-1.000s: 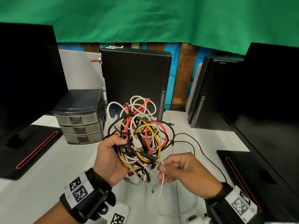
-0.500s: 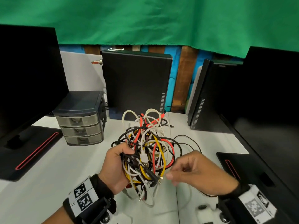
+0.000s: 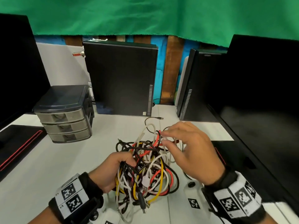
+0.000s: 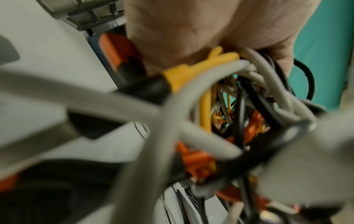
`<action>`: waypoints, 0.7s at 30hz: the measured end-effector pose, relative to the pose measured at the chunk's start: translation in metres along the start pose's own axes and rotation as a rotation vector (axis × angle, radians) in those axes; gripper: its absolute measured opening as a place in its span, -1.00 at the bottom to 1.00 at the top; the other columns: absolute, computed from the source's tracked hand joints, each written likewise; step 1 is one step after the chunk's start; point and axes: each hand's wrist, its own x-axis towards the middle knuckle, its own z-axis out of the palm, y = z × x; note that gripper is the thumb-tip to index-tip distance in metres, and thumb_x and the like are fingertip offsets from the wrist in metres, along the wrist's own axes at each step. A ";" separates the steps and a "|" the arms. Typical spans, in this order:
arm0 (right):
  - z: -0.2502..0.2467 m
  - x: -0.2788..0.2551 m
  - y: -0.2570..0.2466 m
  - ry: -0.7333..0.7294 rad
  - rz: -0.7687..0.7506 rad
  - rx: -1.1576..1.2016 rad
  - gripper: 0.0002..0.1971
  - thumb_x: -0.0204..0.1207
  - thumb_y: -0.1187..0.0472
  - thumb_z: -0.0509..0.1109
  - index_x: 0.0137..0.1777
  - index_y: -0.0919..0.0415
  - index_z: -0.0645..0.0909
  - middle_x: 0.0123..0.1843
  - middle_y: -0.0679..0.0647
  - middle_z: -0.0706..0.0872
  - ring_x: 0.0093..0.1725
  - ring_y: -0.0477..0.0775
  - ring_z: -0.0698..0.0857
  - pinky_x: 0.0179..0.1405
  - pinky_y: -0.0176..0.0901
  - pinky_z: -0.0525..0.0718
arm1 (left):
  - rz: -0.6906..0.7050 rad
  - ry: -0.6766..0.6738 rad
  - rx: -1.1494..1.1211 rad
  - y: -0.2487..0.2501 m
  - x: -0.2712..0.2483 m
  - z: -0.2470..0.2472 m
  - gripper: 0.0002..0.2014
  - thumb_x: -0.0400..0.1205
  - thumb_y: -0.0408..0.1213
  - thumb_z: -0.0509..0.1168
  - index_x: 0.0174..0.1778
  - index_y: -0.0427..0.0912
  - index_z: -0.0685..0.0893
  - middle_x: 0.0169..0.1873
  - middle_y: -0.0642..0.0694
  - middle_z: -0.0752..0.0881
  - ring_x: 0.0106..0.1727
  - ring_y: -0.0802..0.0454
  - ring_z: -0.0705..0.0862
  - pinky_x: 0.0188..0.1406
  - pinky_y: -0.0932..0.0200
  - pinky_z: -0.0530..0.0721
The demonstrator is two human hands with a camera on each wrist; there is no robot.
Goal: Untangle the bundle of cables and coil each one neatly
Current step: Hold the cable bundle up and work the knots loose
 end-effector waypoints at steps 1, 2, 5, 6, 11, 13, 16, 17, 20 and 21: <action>0.000 0.000 0.000 0.012 -0.013 -0.018 -0.80 0.57 0.01 0.40 0.07 -0.01 0.81 -0.05 -0.19 0.73 0.00 -0.06 0.65 -0.11 0.02 0.72 | -0.008 0.007 0.020 -0.001 0.000 -0.001 -0.37 -0.02 -0.30 0.49 0.02 -0.42 0.81 -0.01 -0.46 0.75 -0.23 -0.27 0.77 -0.14 -0.01 0.73; 0.001 0.001 0.000 0.019 -0.034 -0.040 -0.82 0.57 0.01 0.40 0.02 0.00 0.81 -0.09 -0.18 0.71 -0.04 -0.05 0.64 -0.15 0.02 0.71 | -0.017 0.014 0.040 -0.002 0.001 -0.002 -0.31 -0.06 -0.28 0.54 0.05 -0.44 0.80 0.03 -0.49 0.71 -0.21 -0.28 0.74 -0.10 -0.03 0.68; -0.003 0.005 0.006 0.111 -0.019 -0.094 -0.89 0.63 0.10 0.42 -0.08 0.06 0.75 -0.17 -0.14 0.68 -0.16 -0.10 0.61 -0.21 -0.15 0.65 | -0.009 0.015 0.036 -0.001 0.002 -0.003 -0.35 -0.02 -0.30 0.50 0.04 -0.45 0.80 -0.03 -0.48 0.74 -0.23 -0.29 0.76 -0.13 -0.05 0.72; -0.007 0.008 0.013 0.198 0.063 -0.067 -0.91 0.62 0.14 0.43 -0.11 0.07 0.71 -0.22 -0.13 0.68 -0.22 -0.15 0.61 -0.23 -0.24 0.62 | 0.001 0.009 0.014 0.002 0.002 -0.003 -0.39 0.03 -0.31 0.44 0.05 -0.44 0.80 -0.07 -0.47 0.76 -0.25 -0.28 0.78 -0.16 -0.05 0.76; -0.017 0.008 0.043 0.183 0.418 -0.089 -0.81 0.58 0.27 0.42 0.15 0.05 0.66 0.03 -0.03 0.74 0.00 -0.06 0.69 -0.02 -0.16 0.59 | 0.024 0.055 -0.003 0.010 0.004 -0.003 -0.40 0.09 -0.31 0.42 0.09 -0.41 0.79 -0.03 -0.44 0.75 -0.22 -0.28 0.77 -0.05 -0.08 0.72; -0.011 0.004 0.029 0.070 0.278 -0.112 -0.54 0.56 0.33 0.42 0.45 0.06 0.55 0.31 -0.03 0.67 0.28 0.00 0.61 0.22 -0.18 0.49 | 0.004 0.090 0.001 0.008 0.005 -0.005 -0.41 0.08 -0.32 0.42 0.08 -0.41 0.78 -0.02 -0.45 0.72 -0.21 -0.28 0.74 0.00 -0.08 0.67; -0.004 0.004 0.005 0.051 0.010 -0.128 -0.37 0.56 0.30 0.43 0.63 0.06 0.38 0.49 0.00 0.58 0.45 -0.02 0.51 0.45 0.00 0.48 | -0.018 0.113 0.014 0.005 0.006 -0.007 -0.40 0.07 -0.32 0.43 0.07 -0.40 0.76 0.01 -0.47 0.69 -0.18 -0.29 0.70 0.02 -0.09 0.63; -0.002 0.004 0.002 0.077 -0.043 -0.170 -0.33 0.56 0.29 0.44 0.66 0.08 0.34 0.56 0.04 0.53 0.50 0.02 0.48 0.48 0.06 0.47 | -0.021 0.112 0.022 0.004 0.006 -0.008 -0.41 0.06 -0.31 0.43 0.06 -0.39 0.77 0.00 -0.46 0.70 -0.18 -0.29 0.71 0.01 -0.08 0.63; 0.002 0.001 -0.008 0.278 -0.079 -0.201 -0.47 0.54 0.32 0.42 0.54 0.22 0.50 0.45 0.18 0.58 0.39 0.18 0.57 0.37 0.04 0.59 | -0.032 0.082 0.056 0.003 0.006 -0.007 -0.45 0.06 -0.27 0.43 0.00 -0.36 0.80 -0.06 -0.42 0.76 -0.21 -0.27 0.75 -0.04 -0.05 0.68; 0.003 0.000 -0.010 0.362 -0.088 -0.172 -0.63 0.55 0.31 0.42 0.37 0.25 0.64 0.25 0.16 0.68 0.22 0.15 0.64 0.19 0.02 0.67 | -0.032 0.075 0.066 0.003 0.006 -0.006 -0.45 0.06 -0.26 0.43 0.00 -0.36 0.82 -0.06 -0.41 0.77 -0.20 -0.26 0.76 -0.05 -0.04 0.69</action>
